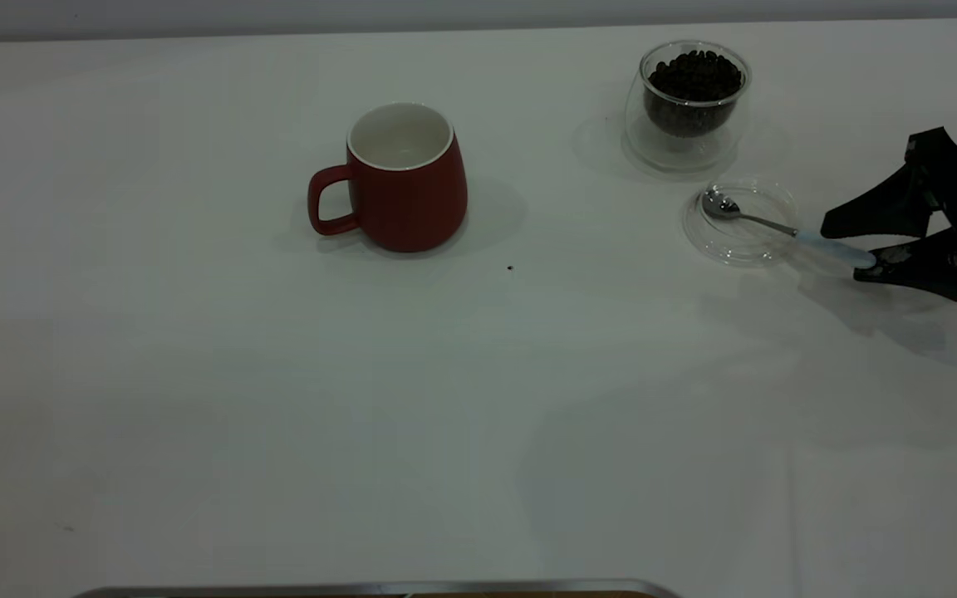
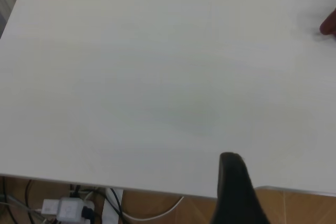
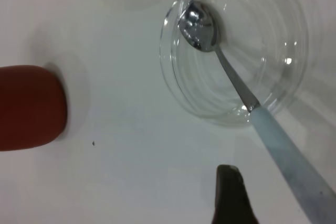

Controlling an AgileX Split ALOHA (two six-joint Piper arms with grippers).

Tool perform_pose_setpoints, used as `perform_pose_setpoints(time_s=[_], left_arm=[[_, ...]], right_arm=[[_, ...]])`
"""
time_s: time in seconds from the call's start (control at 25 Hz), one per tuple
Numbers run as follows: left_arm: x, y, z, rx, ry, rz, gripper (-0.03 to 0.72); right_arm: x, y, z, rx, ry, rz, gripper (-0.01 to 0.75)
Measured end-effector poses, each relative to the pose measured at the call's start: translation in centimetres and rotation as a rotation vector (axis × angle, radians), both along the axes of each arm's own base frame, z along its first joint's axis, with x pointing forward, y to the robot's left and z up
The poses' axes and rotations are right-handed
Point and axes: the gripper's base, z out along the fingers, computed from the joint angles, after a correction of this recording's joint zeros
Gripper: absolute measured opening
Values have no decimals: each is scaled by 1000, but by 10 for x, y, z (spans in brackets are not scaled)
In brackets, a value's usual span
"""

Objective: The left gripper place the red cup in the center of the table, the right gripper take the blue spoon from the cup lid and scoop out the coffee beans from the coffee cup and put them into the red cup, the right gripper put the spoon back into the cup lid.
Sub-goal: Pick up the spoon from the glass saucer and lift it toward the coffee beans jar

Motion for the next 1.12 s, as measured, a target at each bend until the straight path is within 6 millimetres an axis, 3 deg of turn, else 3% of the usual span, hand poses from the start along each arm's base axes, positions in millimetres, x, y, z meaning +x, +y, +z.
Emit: perform_pose_setpoints(time_s=[0.84, 1.12], left_arm=[[0, 0, 0, 0, 0, 0, 518], [0, 0, 0, 0, -1, 0, 518]], right_arm=[[1, 11, -10, 70, -15, 39, 507], [0, 11, -10, 70, -17, 47, 405]])
